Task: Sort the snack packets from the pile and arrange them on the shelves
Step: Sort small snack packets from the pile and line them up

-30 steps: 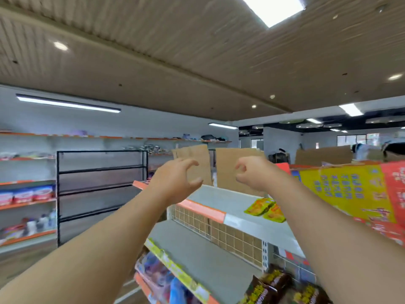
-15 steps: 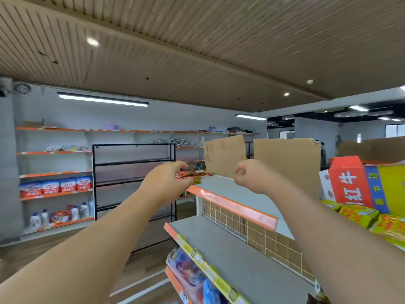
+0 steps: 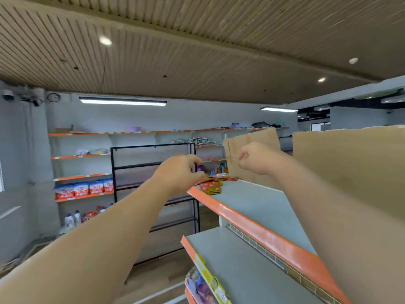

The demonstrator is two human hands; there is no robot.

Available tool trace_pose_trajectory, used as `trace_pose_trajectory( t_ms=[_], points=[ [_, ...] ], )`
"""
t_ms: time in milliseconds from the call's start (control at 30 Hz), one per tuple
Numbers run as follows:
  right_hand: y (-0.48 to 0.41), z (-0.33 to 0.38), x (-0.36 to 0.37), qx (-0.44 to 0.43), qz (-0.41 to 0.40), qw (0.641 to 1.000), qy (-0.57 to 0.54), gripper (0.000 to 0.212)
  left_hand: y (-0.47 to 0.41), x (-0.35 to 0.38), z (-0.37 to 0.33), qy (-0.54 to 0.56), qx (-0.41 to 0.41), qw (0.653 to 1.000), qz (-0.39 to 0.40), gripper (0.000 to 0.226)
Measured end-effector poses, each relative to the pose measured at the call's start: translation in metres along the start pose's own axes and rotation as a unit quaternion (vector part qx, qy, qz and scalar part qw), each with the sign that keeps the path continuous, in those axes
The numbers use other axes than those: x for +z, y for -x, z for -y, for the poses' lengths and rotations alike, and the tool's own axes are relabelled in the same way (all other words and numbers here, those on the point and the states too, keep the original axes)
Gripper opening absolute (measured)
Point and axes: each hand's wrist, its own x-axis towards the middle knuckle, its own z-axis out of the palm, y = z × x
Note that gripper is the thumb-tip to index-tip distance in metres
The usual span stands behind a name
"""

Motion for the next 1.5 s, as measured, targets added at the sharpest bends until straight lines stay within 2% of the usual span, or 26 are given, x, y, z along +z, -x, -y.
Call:
trace_pose_trajectory(
  t_ms=[200, 400, 700, 1033, 1167, 1233, 1400, 1500],
  points=[
    [-0.076, -0.009, 0.022, -0.032, -0.004, 0.999, -0.027, 0.016, -0.056, 0.026, 0.011, -0.012, -0.008, 1.000, -0.004, 0.048],
    [-0.107, -0.024, 0.054, -0.027, 0.039, 0.998, -0.043, 0.021, -0.086, 0.062, 0.023, -0.011, -0.015, 1.000, 0.017, 0.047],
    [-0.142, -0.054, 0.093, 0.020, 0.059, 0.997, -0.044, 0.022, -0.134, 0.118, 0.050, 0.000, 0.001, 0.998, 0.068, 0.046],
    [-0.210, -0.062, 0.158, 0.090, 0.087, 0.992, 0.021, 0.028, -0.206, 0.183, 0.108, 0.037, 0.008, 0.987, 0.155, 0.053],
    [-0.248, -0.057, 0.198, 0.116, 0.128, 0.983, 0.057, 0.028, -0.242, 0.214, 0.134, 0.029, 0.025, 0.976, 0.213, 0.035],
    [-0.264, -0.052, 0.214, 0.125, 0.146, 0.979, 0.074, 0.032, -0.258, 0.231, 0.146, 0.031, 0.037, 0.971, 0.233, 0.036],
    [-0.286, -0.054, 0.246, 0.165, 0.173, 0.969, 0.057, 0.060, -0.289, 0.263, 0.163, 0.015, 0.063, 0.961, 0.271, 0.032],
    [-0.286, -0.059, 0.257, 0.166, 0.192, 0.965, 0.070, 0.053, -0.301, 0.275, 0.162, 0.047, 0.077, 0.954, 0.285, 0.027]
  ],
)
